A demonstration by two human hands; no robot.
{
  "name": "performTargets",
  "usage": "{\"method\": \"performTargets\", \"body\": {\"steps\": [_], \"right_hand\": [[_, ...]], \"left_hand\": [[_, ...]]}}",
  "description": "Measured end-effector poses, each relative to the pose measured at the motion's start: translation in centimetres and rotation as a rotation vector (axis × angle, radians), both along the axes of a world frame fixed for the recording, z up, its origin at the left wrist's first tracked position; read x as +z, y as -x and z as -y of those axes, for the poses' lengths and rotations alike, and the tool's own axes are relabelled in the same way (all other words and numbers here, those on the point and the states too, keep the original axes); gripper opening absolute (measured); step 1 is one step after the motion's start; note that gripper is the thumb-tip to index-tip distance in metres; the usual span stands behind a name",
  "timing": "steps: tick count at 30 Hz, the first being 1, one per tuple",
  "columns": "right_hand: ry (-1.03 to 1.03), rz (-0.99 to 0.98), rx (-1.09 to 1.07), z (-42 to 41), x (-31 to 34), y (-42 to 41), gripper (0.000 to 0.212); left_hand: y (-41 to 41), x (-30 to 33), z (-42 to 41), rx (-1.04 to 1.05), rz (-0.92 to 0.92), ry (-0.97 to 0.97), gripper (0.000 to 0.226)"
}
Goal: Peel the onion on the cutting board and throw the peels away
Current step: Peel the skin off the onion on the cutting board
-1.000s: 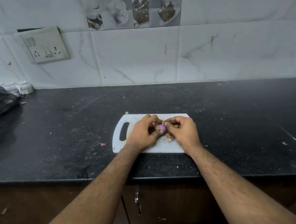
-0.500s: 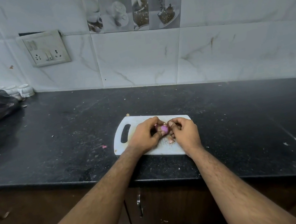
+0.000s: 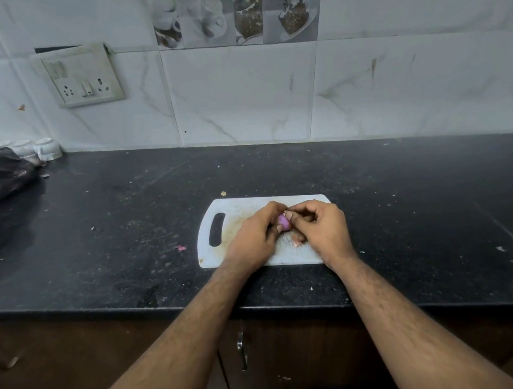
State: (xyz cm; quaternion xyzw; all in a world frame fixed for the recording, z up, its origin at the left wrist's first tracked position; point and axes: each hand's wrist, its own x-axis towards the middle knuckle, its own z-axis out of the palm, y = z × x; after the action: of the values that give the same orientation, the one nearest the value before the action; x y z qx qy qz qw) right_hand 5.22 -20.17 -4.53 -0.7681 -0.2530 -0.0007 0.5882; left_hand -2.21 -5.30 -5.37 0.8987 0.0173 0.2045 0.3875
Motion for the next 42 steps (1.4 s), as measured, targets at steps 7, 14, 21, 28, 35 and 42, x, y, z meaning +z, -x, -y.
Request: {"method": "performTargets", "body": {"steps": [7,14,21,28,35,42], "right_hand": [[-0.028,-0.040,-0.008,-0.1,0.3,0.4,0.009],[-0.033,-0.103,-0.087,-0.8,0.3,0.3,0.011],[-0.008,-0.102,-0.145,-1.1,0.2,0.0,0.014],[-0.040,-0.162,-0.089,-0.6,-0.1,-0.6,0.006],[0.015,-0.107,-0.104,-0.8,-0.6,-0.5,0.014],[-0.020,-0.113,-0.036,-0.8,-0.8,-0.5,0.002]], "left_hand": [[0.2,0.0,0.2,0.017,0.037,-0.046,0.023],[-0.2,0.0,0.3,0.046,0.068,-0.099,0.009],[-0.1,0.2,0.7,0.046,0.080,-0.156,0.013],[0.3,0.0,0.5,0.070,0.086,-0.110,0.019],[0.3,0.1,0.1,0.056,0.065,0.016,0.025],[0.0,-0.4,-0.2,0.048,0.033,-0.072,0.049]]}}
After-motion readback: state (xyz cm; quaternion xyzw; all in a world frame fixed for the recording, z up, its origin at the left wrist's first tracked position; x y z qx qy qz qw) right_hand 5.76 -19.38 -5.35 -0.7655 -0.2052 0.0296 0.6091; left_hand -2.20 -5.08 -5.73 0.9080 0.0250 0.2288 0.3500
